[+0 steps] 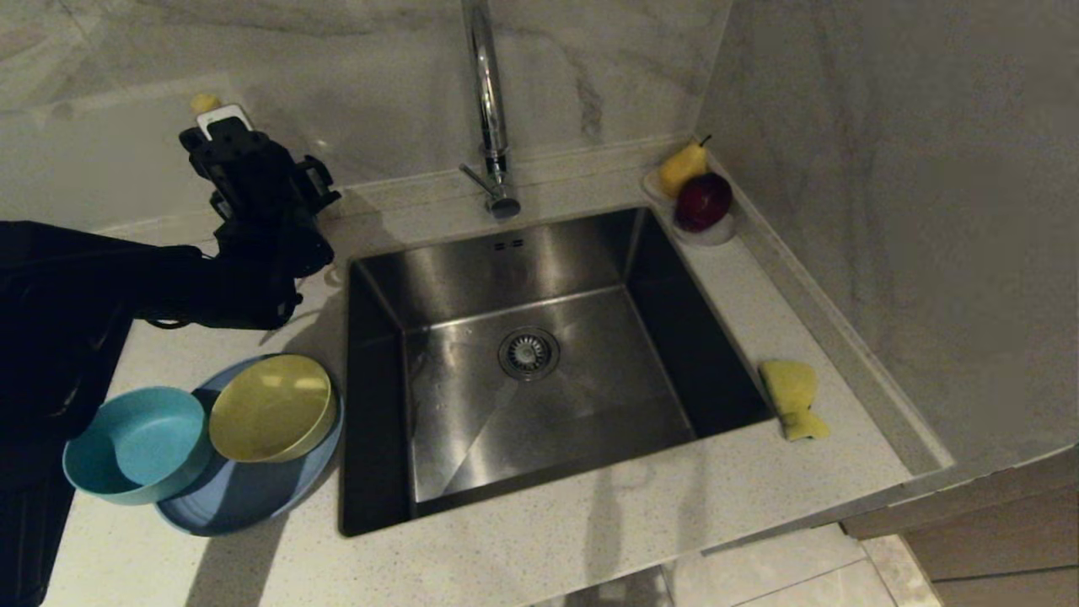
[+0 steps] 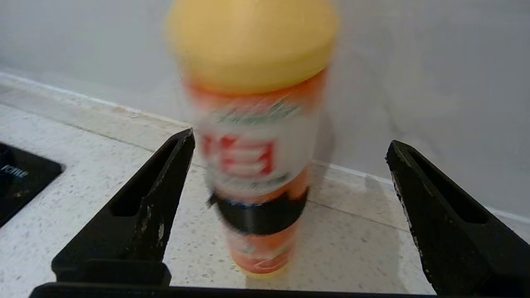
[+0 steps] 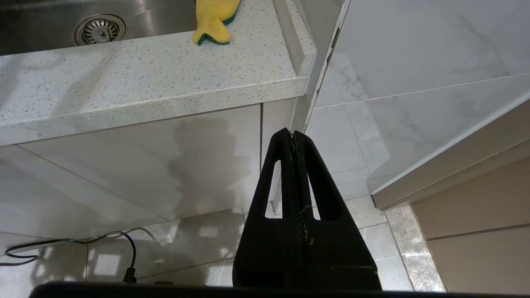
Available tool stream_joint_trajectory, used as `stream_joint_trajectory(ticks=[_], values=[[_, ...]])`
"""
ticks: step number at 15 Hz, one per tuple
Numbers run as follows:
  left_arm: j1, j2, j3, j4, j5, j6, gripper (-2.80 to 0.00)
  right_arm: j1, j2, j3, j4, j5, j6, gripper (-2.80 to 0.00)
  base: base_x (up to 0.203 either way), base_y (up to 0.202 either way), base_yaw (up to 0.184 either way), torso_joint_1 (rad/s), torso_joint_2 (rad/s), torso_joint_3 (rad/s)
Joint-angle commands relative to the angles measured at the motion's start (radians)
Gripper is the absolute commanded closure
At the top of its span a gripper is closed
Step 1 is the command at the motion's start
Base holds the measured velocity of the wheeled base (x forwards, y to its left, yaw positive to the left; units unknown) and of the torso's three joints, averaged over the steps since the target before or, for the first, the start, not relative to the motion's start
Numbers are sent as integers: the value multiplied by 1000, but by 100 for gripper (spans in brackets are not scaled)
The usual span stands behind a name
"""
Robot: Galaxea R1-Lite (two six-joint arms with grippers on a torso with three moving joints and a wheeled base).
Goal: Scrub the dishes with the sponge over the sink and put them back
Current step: Grab the dish soap
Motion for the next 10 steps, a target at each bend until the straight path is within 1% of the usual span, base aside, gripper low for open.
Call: stream_joint_trajectory(ticks=[1,4,10], values=[[19,-4,27,-30,4,2,-280,0,0,0,0,0,0,0,0,0,0,0,0,0],[32,11,22,-33,-2,1,-280,0,0,0,0,0,0,0,0,0,0,0,0,0],[32,73,-1,-33,-4,3,-280,0,0,0,0,0,0,0,0,0,0,0,0,0]])
